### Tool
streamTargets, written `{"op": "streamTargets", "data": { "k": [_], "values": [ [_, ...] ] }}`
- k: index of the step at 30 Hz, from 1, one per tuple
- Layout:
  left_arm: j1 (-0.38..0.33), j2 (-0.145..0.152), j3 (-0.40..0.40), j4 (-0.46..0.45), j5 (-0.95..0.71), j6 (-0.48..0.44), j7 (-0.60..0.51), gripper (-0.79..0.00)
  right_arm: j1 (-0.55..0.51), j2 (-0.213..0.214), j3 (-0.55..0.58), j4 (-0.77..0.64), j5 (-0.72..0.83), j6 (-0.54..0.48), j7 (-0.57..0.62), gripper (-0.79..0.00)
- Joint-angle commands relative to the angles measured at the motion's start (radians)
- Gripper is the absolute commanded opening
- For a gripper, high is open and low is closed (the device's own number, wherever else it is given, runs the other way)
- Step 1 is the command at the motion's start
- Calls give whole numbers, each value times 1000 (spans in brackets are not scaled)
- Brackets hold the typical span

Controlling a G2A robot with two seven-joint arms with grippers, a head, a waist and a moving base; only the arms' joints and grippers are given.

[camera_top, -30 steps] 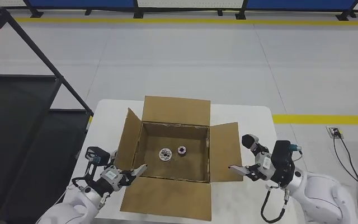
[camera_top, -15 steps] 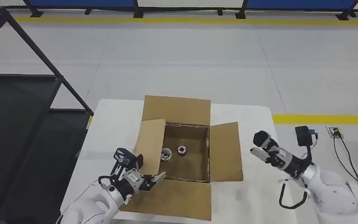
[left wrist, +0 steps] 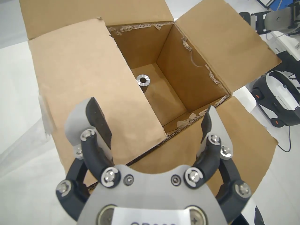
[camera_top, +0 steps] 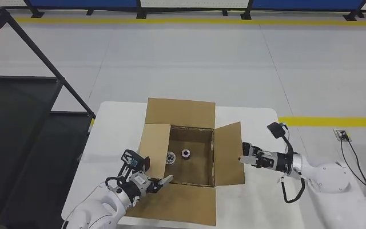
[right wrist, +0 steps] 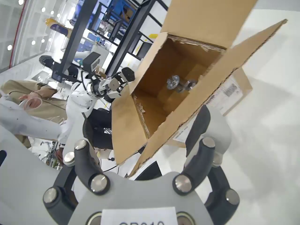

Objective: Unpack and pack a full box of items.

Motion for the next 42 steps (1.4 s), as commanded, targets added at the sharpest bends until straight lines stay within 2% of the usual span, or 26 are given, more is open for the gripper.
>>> {"op": "streamTargets", "data": {
  "k": [1, 5, 11, 19, 22, 28, 42],
  "values": [
    [1, 2, 1, 0, -1, 0, 3, 0, 9, 1, -10, -12, 43, -21, 15, 0],
    [3, 5, -1, -2, -7, 2, 9, 0, 28, 0, -40, -43, 97, -34, 20, 0],
    [8, 11, -7, 1, -16, 3, 21, 0, 114, -16, -157, -32, 91, -9, 2, 0],
    [20, 19, -38, 9, -48, 11, 41, 0, 261, -52, -327, 107, 81, 18, -54, 0],
    [25, 19, -58, 16, -101, 46, 73, 0, 309, -69, -386, 169, 83, 22, -68, 0],
    [11, 23, -82, 27, -160, 78, 56, 0, 372, -97, -469, 262, 82, 7, -99, 0],
    [-71, 19, -20, 97, -213, 201, 79, 0, 429, -138, -564, 390, 38, -41, -171, 0]
  ]
}}
